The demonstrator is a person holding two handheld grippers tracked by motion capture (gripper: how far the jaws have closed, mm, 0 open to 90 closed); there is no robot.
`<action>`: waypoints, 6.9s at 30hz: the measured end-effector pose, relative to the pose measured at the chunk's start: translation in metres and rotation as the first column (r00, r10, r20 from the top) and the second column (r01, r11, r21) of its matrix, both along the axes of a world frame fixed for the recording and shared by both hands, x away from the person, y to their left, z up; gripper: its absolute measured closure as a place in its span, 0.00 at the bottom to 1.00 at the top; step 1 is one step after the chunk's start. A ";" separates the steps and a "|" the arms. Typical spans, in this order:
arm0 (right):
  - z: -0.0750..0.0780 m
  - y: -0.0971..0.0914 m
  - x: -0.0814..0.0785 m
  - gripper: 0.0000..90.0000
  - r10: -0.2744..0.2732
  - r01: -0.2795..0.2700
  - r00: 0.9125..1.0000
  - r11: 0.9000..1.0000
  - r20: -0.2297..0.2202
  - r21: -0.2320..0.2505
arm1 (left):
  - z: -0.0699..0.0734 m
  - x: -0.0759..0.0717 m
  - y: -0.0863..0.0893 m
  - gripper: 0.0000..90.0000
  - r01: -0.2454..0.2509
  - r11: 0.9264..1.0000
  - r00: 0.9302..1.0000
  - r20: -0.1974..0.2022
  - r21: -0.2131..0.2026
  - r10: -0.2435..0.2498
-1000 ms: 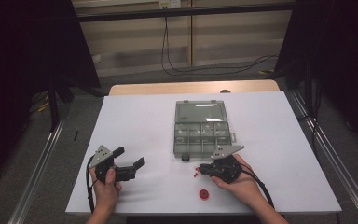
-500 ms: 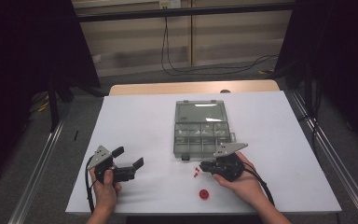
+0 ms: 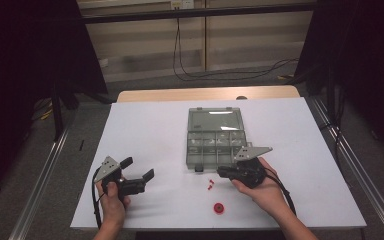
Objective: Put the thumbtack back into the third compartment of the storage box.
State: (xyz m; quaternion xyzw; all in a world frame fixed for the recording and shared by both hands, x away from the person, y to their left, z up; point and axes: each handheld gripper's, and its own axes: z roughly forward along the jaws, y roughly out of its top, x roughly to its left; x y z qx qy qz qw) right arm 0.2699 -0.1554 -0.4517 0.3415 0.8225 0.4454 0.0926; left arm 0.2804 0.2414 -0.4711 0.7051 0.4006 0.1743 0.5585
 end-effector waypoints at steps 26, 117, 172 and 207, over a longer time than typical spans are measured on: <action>0.019 -0.007 0.022 0.94 -0.044 0.044 0.999 0.999 0.013 0.030 | 0.000 0.000 0.001 0.01 0.030 0.999 1.000 0.008 0.019 -0.030; 0.005 -0.006 0.115 0.71 -0.234 0.222 0.971 0.960 -0.052 -0.173 | 0.000 -0.001 0.001 0.01 0.027 1.000 1.000 0.014 -0.006 -0.027; 0.003 -0.006 0.110 0.80 -0.180 0.173 0.982 0.978 -0.056 -0.117 | 0.000 0.000 0.001 0.01 0.019 1.000 1.000 0.006 -0.002 -0.019; 0.015 0.001 0.085 0.00 -0.063 0.058 0.995 0.996 -0.083 -0.068 | 0.000 0.000 0.001 0.01 0.016 1.000 1.000 0.007 -0.001 -0.016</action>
